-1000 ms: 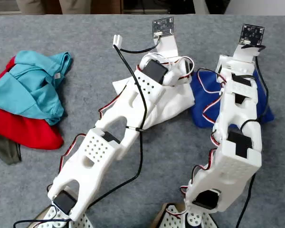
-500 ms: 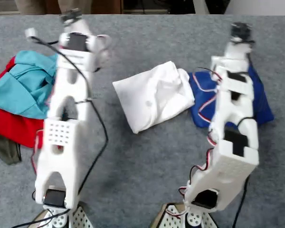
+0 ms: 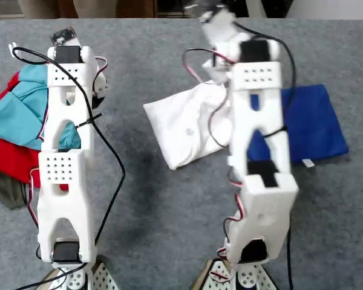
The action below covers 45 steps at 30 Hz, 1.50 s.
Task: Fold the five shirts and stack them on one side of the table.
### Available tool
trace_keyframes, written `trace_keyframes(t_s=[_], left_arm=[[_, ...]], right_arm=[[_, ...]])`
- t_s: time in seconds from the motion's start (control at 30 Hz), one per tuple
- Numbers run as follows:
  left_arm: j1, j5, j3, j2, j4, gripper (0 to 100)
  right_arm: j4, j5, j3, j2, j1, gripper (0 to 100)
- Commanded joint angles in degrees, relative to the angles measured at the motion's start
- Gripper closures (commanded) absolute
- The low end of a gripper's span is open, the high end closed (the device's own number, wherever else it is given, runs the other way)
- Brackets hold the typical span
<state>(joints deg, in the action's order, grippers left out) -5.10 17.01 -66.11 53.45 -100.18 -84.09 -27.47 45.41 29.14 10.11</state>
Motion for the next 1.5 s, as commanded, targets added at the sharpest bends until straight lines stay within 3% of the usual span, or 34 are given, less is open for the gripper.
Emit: trace_keyframes(t_s=[0.0, 0.13, 0.33, 0.47, 0.73, 1.0, 1.47], left_arm=[[-0.26, -0.18, 2.37, -3.91, -0.7, 98], [1.49, -1.32, 4.13, -6.2, -0.53, 98], [2.11, -9.32, 5.27, -14.37, -0.79, 98], [2.9, -13.36, 13.98, -24.22, -0.79, 98], [8.35, -14.07, 30.95, -45.41, 1.23, 98], [2.73, -10.02, 34.81, -47.16, 7.56, 98], [2.55, -10.02, 34.81, -47.16, 7.65, 98]], right_arm=[[-6.59, -1.23, 14.2, 6.81, 3.12, 99.3], [-11.87, -1.05, 24.48, 16.04, 5.93, 99.3], [-16.62, -0.97, 33.19, 23.25, 7.78, 99.3], [-17.14, -0.88, 33.1, 25.36, 7.78, 99.3], [-16.62, -1.05, 33.54, 27.74, 9.36, 99.3], [-15.47, -0.88, 33.54, 33.63, 9.98, 99.3], [-18.29, -0.88, 34.33, 37.58, 1.98, 99.3]])
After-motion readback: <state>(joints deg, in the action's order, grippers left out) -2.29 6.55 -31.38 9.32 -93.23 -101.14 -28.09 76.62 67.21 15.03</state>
